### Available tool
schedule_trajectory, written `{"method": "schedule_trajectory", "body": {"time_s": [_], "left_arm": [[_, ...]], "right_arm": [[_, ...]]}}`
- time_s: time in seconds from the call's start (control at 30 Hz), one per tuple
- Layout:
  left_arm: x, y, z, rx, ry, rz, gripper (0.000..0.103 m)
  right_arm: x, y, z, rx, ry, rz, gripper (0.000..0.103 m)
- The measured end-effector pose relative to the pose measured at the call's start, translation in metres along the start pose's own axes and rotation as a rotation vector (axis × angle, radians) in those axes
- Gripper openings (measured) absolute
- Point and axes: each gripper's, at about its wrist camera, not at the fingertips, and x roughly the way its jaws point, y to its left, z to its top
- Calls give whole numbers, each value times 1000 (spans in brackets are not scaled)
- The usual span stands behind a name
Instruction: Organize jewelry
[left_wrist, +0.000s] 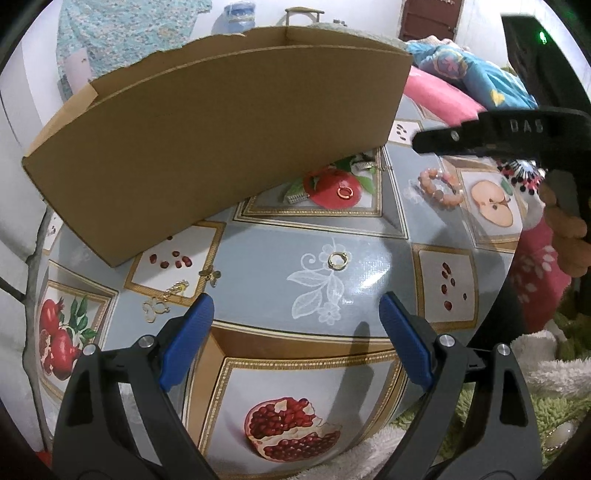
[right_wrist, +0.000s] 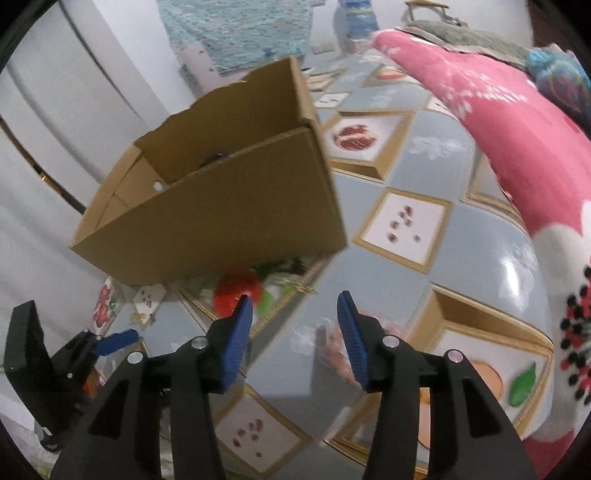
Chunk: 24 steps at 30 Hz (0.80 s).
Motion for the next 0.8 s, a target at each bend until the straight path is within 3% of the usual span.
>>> {"method": "schedule_trajectory", "body": {"time_s": [0.33, 0.57, 0.8], "left_arm": [[10, 2, -2, 5, 55, 2, 87], [18, -7, -2, 34, 59, 21, 95], [22, -9, 4, 11, 96, 37, 95]], "right_arm": [[5, 16, 5, -68, -10, 45, 54], [10, 13, 2, -62, 6, 65, 60], [11, 14, 0, -19, 9, 79, 63]]}}
